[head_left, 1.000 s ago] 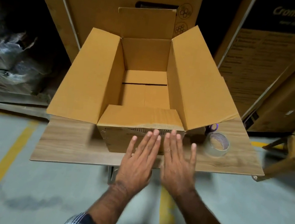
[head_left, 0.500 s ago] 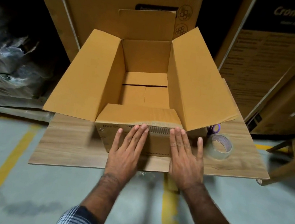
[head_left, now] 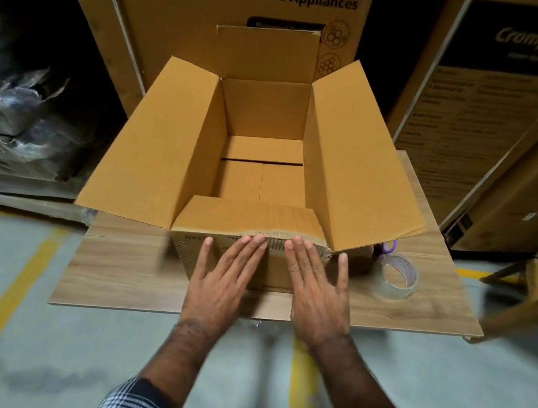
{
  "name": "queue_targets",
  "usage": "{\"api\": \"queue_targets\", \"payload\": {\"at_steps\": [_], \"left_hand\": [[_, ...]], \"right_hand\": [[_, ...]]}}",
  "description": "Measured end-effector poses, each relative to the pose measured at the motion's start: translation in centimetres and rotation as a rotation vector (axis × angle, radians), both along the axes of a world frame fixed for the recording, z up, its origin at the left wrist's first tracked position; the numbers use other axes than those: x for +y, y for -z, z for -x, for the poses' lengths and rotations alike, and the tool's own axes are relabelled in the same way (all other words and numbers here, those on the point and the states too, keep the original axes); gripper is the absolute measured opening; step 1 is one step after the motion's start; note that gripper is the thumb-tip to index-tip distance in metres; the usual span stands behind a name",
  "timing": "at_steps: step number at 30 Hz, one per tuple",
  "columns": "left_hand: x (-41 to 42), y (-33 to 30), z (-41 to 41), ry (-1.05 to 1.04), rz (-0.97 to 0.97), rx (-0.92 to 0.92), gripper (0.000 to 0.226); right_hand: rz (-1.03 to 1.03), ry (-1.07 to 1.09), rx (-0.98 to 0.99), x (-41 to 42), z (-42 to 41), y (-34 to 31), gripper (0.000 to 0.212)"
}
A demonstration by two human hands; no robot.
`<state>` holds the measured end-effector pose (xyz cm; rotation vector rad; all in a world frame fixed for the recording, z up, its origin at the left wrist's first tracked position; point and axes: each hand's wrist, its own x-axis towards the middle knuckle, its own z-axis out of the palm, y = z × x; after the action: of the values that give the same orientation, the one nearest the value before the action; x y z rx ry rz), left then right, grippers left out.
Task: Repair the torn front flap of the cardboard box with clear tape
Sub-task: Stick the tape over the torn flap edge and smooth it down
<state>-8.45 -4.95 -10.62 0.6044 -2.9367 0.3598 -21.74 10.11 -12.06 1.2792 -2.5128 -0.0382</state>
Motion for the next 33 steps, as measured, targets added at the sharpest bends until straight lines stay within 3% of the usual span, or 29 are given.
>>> {"api": "queue_targets", "payload": {"at_steps": [6,10,15,18,20,23,28,33], "left_hand": [[-0.2,-0.4,-1.5,-0.002,0.015,0.013,0.104],[1.1,-2.0,-2.8,0.083,-0.030,0.129,0.093],[0.5,-5.8,-0.9,0.196,-0.214,0.404,0.056],[-2.0,-8.4,0.7,0.118,-0.434,0.468,0.042],[-4.3,-10.0,1.6,0.029,-0.534,0.390,0.044],[-8.0,-11.5,2.8,-0.021,-0.576,0.133,0.041],[-13.3,-12.1,5.6,0.019,-0.329,-0.278,0.046],[-15.7,-11.2,7.4,0.016,-0.242,-0.492,0.045]], "right_hand": [[0.039,0.027,-0.030,1.1,-0.3,-0.3,0.105],[0.123,0.008,-0.056,1.5,-2.4,-2.4,0.099],[0.357,-0.052,-0.108,-1.4,-2.8,-7.6,0.049],[0.332,-0.017,-0.348,-4.1,-0.6,-11.6,0.033],[0.264,0.091,-0.504,-5.6,1.4,-13.7,0.031],[0.045,0.175,-0.578,-7.1,4.2,-15.1,0.036],[-0.222,0.170,-0.627,-9.9,7.5,-15.8,0.044],[-0.412,0.103,-0.609,-12.6,8.1,-15.3,0.056]]}}
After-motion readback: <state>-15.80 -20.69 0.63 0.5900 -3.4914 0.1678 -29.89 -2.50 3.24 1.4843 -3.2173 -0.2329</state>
